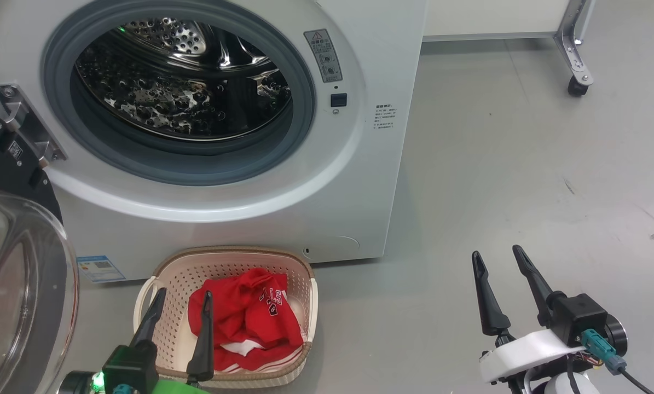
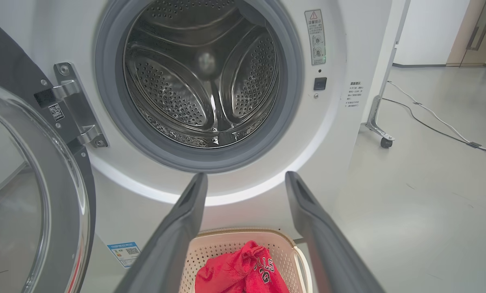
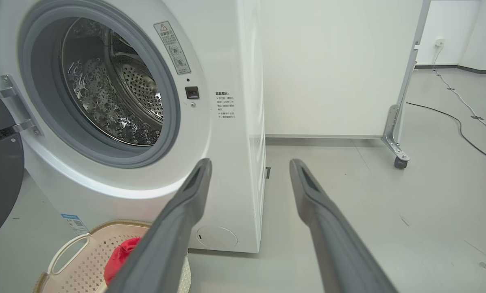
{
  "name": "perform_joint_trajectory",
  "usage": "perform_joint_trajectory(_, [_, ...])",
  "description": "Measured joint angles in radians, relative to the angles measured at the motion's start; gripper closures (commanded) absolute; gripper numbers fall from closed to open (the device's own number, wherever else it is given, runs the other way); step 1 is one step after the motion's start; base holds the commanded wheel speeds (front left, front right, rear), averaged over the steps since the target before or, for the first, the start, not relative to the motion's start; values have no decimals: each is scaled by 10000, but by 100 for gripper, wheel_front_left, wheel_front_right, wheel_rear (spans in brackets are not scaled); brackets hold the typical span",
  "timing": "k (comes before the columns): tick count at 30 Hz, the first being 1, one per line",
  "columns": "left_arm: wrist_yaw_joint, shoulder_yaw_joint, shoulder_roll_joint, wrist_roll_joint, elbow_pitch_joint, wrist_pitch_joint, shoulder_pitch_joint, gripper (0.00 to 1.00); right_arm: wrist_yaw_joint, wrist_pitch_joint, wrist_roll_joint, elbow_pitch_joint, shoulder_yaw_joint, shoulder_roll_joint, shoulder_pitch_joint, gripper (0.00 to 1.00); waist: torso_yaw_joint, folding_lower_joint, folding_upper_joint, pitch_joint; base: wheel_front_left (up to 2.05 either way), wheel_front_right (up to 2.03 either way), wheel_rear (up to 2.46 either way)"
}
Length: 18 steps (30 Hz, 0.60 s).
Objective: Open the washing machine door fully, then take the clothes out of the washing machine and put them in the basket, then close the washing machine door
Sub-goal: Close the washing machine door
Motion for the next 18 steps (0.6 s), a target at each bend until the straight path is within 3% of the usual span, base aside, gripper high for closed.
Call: perform_joint_trajectory(18, [-10, -176, 79, 0, -420, 107, 219, 0, 0, 0, 2, 21, 17, 0, 70, 0, -46, 0, 0, -175, -80, 80, 0])
